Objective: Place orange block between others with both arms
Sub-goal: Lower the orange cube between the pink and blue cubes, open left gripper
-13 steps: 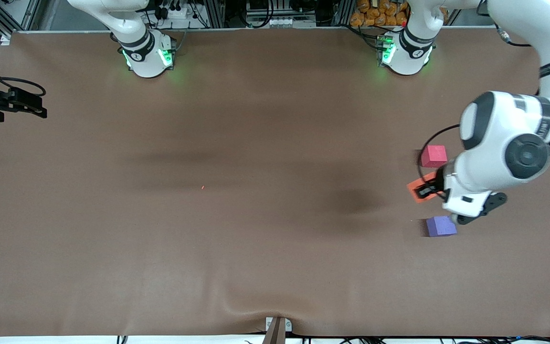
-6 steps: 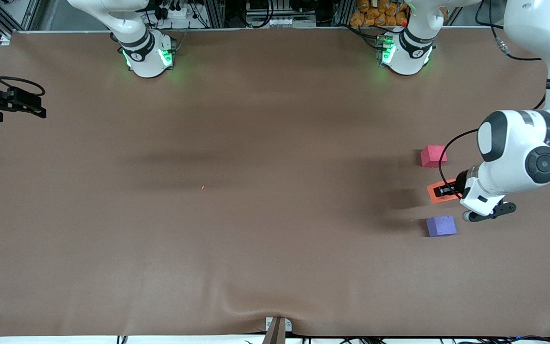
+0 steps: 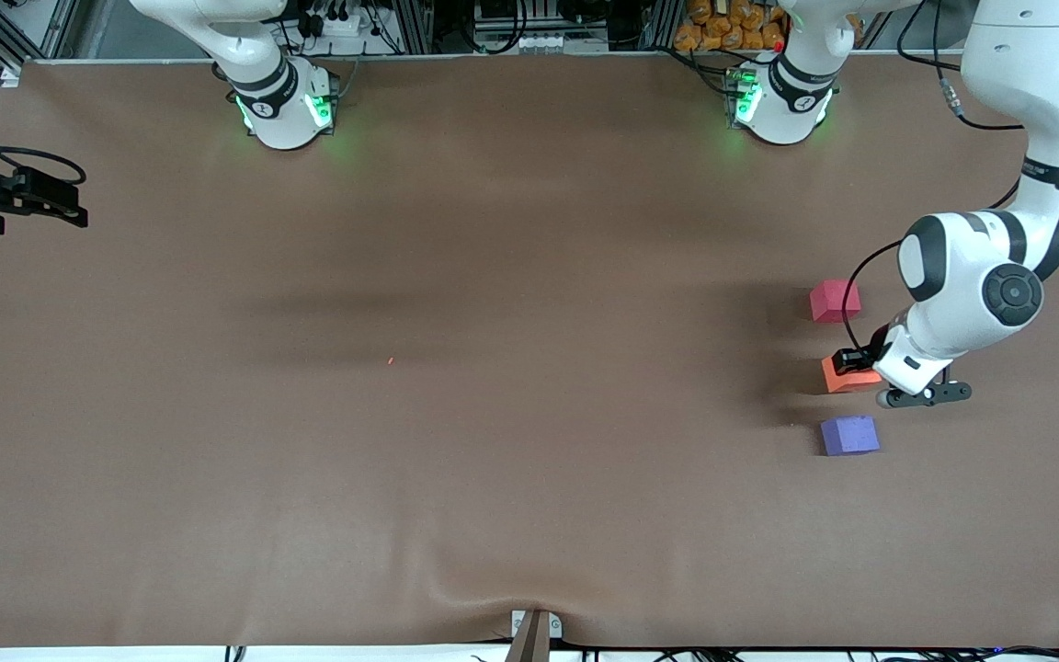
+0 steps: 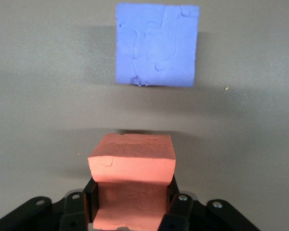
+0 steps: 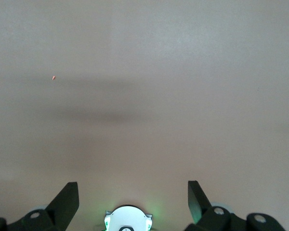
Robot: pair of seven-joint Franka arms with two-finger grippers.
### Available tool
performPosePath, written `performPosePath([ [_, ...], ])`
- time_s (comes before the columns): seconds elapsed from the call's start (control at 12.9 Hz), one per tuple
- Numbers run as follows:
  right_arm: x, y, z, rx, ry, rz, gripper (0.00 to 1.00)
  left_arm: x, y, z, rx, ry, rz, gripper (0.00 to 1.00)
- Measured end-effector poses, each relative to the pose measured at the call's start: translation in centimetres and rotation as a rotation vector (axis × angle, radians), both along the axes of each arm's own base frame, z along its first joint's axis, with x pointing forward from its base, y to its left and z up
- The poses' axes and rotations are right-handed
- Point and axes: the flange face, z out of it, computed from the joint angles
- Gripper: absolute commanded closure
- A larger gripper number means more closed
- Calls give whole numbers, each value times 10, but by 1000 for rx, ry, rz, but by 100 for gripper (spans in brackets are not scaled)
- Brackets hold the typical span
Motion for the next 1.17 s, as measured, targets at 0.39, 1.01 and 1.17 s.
performPosePath([
  [0.39,0,1,0,0,0,2,0,-1,8,-23,-2,-10,-57,100],
  [1.01,0,1,0,0,0,2,0,-1,5,-24,-5,-9,-62,8],
  [1.17,0,1,0,0,0,2,0,-1,4,-24,-6,-8,-64,0],
])
